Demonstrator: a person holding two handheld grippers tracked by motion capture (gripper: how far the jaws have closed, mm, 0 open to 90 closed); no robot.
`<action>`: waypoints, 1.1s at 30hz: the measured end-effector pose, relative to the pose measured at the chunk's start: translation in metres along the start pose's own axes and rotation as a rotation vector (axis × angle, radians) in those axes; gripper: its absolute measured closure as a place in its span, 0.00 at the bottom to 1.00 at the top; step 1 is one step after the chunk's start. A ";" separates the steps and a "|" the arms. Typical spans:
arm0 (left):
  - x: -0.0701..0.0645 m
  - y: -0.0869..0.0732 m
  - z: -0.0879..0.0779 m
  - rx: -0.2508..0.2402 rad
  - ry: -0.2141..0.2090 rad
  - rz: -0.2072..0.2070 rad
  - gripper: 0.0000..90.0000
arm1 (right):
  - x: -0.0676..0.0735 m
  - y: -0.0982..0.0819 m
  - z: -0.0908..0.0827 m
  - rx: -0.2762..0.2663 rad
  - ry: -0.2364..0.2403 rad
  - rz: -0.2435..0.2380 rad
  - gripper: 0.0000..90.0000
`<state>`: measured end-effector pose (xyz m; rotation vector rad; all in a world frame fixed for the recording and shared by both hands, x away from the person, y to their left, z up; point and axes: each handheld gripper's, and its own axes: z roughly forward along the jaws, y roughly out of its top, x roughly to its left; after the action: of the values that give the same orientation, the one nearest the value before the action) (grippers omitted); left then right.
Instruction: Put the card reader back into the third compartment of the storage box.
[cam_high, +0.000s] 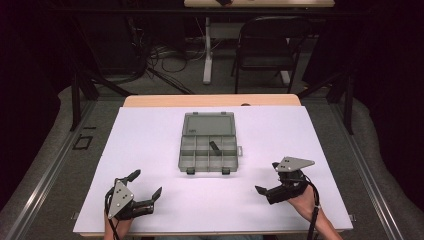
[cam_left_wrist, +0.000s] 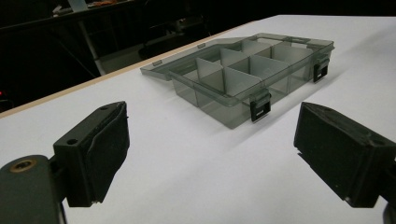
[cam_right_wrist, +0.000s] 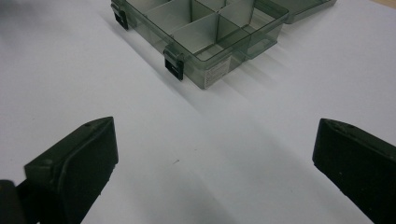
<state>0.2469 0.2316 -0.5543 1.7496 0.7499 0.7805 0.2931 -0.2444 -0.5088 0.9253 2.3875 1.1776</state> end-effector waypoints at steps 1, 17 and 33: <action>0.000 0.000 0.000 0.000 0.000 0.001 0.12 | 0.001 -0.002 -0.002 -0.009 -0.002 0.003 0.00; 0.000 0.000 0.000 0.002 -0.001 -0.002 0.12 | 0.007 -0.033 -0.012 -0.082 -0.049 0.013 0.00; 0.000 0.000 -0.001 0.003 0.000 -0.005 0.12 | 0.013 -0.060 -0.008 -0.079 -0.098 0.031 0.00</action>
<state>0.2459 0.2320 -0.5544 1.7498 0.7559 0.7761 0.2548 -0.2677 -0.5515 0.9742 2.2414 1.2000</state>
